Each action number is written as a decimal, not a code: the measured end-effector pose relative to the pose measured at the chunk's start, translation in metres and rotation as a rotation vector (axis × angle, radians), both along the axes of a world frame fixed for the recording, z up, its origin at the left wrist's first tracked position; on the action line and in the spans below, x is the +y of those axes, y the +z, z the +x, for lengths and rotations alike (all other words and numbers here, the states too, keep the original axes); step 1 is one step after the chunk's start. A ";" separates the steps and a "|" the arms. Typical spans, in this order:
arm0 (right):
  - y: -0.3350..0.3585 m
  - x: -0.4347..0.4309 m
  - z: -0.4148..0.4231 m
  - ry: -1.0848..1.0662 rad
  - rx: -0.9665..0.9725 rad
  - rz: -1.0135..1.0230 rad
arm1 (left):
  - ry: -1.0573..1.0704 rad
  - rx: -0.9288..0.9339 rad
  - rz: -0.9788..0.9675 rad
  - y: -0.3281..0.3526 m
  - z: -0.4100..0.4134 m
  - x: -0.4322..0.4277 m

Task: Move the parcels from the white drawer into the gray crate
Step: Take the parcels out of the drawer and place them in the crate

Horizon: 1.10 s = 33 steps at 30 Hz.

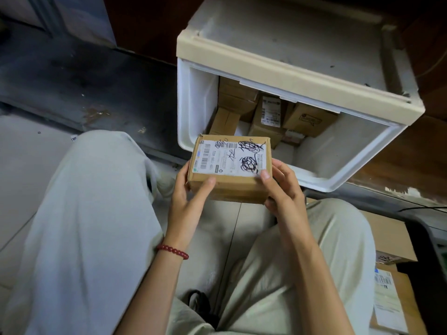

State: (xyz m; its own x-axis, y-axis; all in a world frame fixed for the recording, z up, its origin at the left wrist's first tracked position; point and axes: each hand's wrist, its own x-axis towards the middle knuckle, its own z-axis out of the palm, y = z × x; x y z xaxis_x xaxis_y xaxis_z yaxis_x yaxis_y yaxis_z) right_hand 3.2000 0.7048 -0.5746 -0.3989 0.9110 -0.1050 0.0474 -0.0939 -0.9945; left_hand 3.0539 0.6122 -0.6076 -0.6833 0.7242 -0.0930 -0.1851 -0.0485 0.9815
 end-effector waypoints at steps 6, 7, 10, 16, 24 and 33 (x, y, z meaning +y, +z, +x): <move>0.002 0.001 -0.002 -0.041 -0.065 -0.095 | 0.001 0.034 -0.013 0.003 0.003 -0.002; 0.001 0.000 -0.001 -0.063 -0.090 -0.081 | 0.003 0.044 -0.033 0.003 0.003 -0.002; -0.003 0.000 0.000 -0.114 -0.197 -0.021 | 0.015 0.125 -0.090 0.001 -0.001 -0.004; -0.009 0.002 0.001 -0.140 -0.444 -0.007 | 0.079 0.263 -0.221 0.004 -0.006 -0.010; -0.020 0.003 -0.003 -0.100 -0.520 -0.006 | 0.075 0.292 -0.265 0.002 -0.008 -0.014; -0.026 -0.001 -0.004 -0.050 -0.474 -0.002 | 0.030 0.332 -0.210 -0.013 -0.003 -0.009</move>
State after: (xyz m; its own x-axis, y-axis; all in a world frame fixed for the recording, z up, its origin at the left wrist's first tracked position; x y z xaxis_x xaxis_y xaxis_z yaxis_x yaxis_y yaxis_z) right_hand 3.1959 0.7033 -0.6005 -0.2621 0.9276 -0.2662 0.4912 -0.1092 -0.8642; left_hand 3.0510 0.6030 -0.6210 -0.7220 0.6919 -0.0073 0.1429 0.1594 0.9768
